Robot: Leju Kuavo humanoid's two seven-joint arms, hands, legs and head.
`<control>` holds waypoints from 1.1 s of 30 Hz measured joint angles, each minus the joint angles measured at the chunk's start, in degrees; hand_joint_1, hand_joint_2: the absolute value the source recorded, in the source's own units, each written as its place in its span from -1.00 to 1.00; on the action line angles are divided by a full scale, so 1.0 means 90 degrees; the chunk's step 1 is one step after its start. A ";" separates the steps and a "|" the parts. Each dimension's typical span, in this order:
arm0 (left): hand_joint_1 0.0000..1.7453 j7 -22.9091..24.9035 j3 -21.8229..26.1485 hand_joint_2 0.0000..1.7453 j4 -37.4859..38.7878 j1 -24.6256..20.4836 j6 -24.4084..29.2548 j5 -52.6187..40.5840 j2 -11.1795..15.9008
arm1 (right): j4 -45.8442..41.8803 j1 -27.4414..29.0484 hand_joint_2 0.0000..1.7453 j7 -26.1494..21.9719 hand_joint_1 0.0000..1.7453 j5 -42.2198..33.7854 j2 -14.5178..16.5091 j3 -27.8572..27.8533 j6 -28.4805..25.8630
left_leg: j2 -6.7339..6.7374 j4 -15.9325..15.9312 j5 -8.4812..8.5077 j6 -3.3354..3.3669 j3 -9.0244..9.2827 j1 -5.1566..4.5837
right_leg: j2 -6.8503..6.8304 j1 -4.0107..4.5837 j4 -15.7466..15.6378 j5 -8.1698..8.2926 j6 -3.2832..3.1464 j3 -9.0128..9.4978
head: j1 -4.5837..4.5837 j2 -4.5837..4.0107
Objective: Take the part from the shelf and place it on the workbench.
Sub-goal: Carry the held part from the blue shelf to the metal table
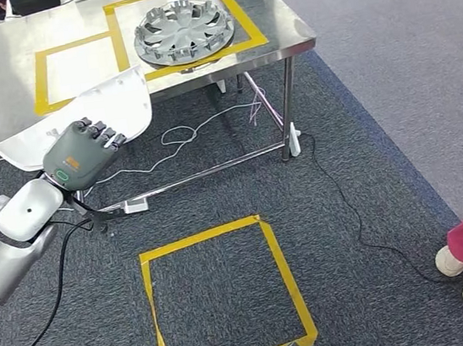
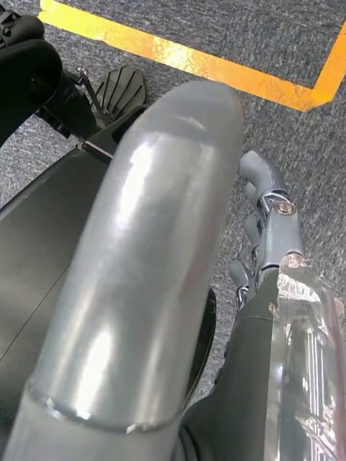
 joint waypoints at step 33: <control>1.00 0.0131 -0.0041 1.00 0.0000 -0.0035 -0.0213 -0.0115 0.0028 | 0.0000 -0.0021 -1.00 0.0024 -1.00 0.0403 0.0002 -0.0041 -0.0315 | -0.0002 0.0090 -0.0054 0.0110 -0.0055 -0.0065 | -0.0014 -0.0069 -0.0028 0.0016 0.0105 0.0013 | -0.0002 0.0000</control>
